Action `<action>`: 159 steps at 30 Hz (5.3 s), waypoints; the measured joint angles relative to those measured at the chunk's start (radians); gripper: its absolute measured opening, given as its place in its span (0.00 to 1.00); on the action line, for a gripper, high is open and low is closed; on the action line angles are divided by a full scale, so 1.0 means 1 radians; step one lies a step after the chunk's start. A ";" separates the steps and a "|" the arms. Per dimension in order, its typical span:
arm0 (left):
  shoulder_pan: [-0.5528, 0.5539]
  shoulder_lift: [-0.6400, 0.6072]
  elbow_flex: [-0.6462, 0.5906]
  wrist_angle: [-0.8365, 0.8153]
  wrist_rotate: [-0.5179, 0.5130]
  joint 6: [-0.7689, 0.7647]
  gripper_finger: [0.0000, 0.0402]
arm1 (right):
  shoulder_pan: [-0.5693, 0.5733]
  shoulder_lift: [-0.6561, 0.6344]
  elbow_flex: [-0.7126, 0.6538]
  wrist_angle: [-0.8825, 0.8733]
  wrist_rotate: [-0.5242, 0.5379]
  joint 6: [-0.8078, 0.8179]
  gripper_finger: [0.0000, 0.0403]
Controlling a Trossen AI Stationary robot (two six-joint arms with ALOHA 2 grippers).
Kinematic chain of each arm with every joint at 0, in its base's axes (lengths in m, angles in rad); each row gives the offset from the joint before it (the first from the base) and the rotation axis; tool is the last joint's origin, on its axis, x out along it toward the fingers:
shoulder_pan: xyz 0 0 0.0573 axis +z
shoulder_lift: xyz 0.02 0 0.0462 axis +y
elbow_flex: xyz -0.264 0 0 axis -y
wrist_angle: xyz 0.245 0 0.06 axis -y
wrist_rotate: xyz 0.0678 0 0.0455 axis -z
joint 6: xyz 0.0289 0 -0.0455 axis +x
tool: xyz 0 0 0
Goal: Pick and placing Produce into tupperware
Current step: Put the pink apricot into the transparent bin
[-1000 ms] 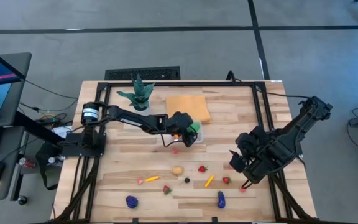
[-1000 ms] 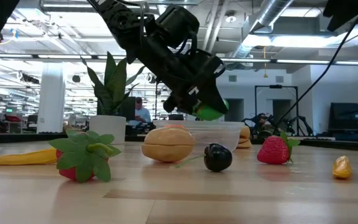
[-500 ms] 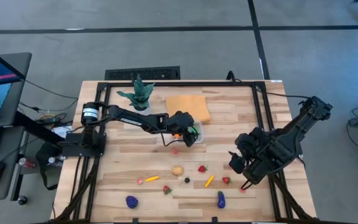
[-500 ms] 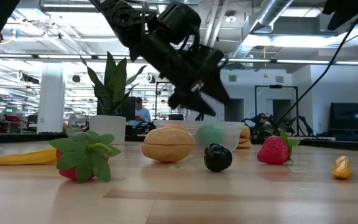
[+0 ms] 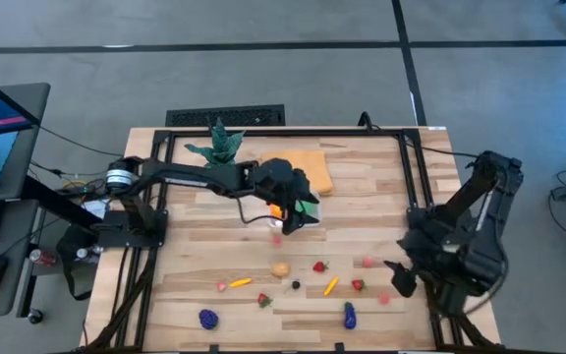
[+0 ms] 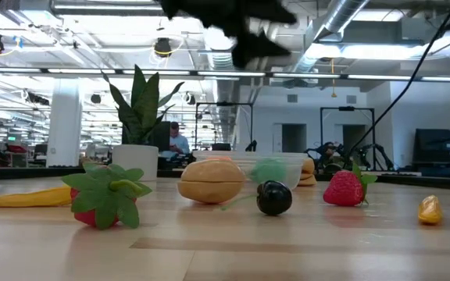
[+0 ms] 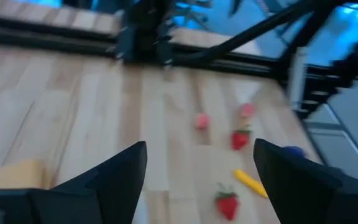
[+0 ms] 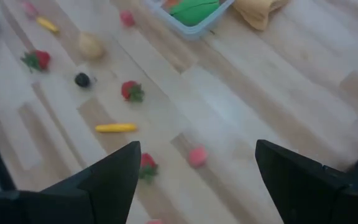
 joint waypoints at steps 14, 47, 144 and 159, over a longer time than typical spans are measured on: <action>0.000 -0.288 0.004 -0.281 -0.010 0.048 0.71 | 0.094 0.001 -0.447 0.563 0.014 0.324 0.77; 0.000 -0.425 0.003 -0.463 -0.293 0.046 0.71 | 0.048 0.001 -0.650 0.795 -0.065 0.278 0.77; -0.011 -0.425 -0.004 -0.463 -0.346 0.032 0.71 | -0.053 0.276 -0.651 0.908 0.060 0.186 0.27; -0.010 -0.425 -0.004 -0.463 -0.352 0.071 0.71 | -0.124 0.137 -0.650 0.893 0.046 0.093 0.26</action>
